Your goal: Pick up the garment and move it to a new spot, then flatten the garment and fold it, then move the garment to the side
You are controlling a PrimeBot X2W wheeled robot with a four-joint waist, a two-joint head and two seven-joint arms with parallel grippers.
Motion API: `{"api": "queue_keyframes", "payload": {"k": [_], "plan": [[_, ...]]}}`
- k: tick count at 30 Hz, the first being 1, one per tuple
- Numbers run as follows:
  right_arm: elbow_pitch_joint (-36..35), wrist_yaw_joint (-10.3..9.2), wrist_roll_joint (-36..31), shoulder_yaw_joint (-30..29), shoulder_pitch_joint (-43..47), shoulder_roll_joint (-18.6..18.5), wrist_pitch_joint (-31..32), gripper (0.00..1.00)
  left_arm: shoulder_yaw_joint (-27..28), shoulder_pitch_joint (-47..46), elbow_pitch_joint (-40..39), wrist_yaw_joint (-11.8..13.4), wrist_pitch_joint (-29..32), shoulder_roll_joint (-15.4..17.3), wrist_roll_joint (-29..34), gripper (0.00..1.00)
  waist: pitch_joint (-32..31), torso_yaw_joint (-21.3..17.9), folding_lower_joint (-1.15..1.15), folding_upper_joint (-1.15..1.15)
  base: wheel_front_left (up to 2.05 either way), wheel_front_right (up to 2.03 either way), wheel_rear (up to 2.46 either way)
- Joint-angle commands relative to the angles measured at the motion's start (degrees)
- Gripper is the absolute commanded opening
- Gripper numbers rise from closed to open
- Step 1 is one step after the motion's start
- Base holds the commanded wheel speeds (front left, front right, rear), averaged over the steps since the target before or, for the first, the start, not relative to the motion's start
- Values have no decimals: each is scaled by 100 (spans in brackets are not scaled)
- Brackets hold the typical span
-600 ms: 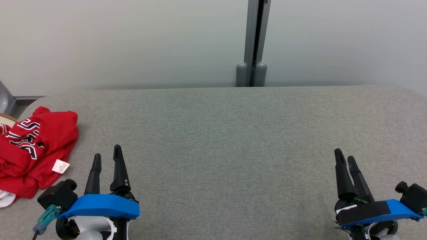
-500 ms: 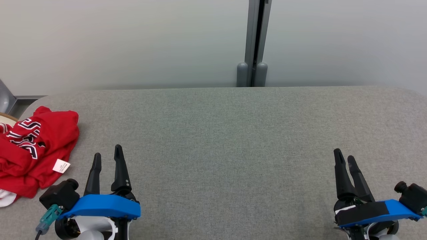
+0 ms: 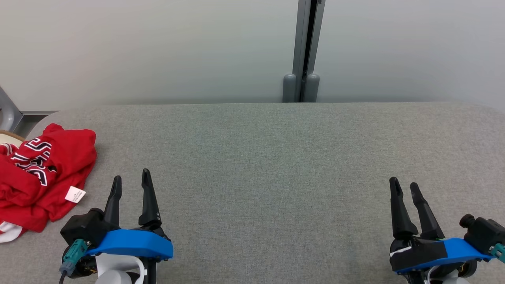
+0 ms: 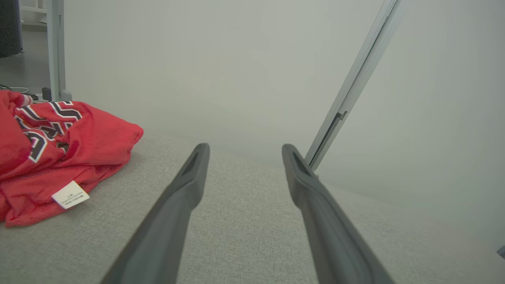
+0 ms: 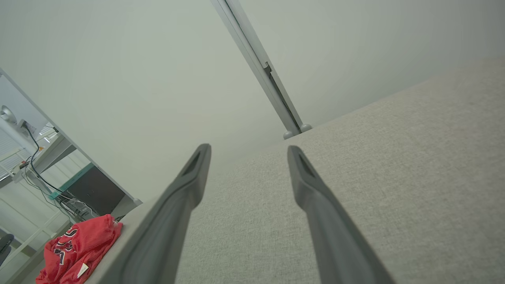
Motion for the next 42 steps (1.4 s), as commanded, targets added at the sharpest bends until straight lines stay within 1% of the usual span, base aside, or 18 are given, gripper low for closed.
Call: {"api": "queue_keyframes", "payload": {"k": [1, 21, 34, 42], "plan": [[-32, 11, -186, 17, 21, -44, -67, 100, -13, -118, -16, 33, -70, 37, 199, 100, 0, 1, 0, 0, 0, 0, 0], [15, 13, -1294, 73, 5, -48, -319, 100, -101, -184, 138, 156, -317, 46, 1224, 100, -15, 26, 0, 0, 0, 0, 0], [109, 13, -1849, 41, 42, -50, -449, 100, -163, -169, 239, 74, -453, 43, 1590, 100, -55, 52, 0, 0, 0, 0, 0], [226, 9, -2165, 22, -3, -50, -530, 100, -193, -187, 391, 66, -527, 39, 1804, 100, -80, 62, 0, 0, 0, 0, 0]]}}
